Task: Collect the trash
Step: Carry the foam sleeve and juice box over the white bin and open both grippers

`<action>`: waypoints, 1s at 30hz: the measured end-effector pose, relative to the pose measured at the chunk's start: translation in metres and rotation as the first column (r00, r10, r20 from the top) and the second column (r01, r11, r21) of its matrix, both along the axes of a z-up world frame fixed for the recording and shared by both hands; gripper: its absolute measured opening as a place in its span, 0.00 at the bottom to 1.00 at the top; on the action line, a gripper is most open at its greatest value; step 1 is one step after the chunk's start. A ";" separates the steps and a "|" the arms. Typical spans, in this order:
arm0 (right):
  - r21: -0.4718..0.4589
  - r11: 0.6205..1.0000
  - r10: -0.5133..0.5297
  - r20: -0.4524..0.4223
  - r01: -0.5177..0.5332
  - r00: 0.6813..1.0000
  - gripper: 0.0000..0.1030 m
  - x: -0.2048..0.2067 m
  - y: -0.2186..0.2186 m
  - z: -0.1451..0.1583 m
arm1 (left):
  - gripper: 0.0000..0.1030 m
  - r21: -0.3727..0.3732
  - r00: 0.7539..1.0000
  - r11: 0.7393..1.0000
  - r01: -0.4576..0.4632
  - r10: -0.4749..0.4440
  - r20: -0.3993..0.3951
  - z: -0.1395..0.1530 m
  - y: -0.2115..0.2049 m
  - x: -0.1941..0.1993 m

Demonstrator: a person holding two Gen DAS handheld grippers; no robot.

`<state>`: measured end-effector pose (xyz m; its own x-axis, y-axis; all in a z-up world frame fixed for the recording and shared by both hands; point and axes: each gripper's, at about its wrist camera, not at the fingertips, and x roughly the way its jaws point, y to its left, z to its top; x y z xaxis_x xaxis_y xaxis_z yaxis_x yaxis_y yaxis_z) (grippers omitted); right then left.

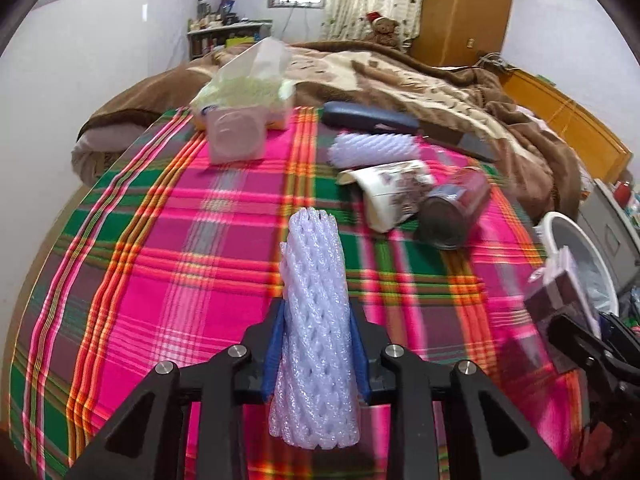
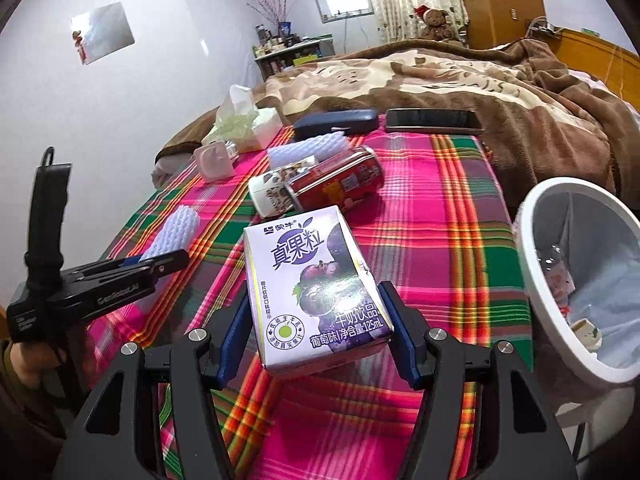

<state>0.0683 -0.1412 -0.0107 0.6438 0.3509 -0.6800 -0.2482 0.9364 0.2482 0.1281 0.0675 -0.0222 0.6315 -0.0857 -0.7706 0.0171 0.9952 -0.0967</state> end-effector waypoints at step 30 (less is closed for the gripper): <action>0.001 0.941 -0.338 0.049 0.338 0.940 0.60 -0.011 -0.128 0.023 | 0.30 -0.023 0.933 0.939 0.344 -0.339 0.123 0.059 -0.167 -0.005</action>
<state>0.0577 -0.2688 0.0120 0.7553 0.1024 -0.6474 0.0716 0.9689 0.2368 0.1231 -0.0996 0.0371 0.6425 -0.3435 -0.6850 0.3688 0.9222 -0.1165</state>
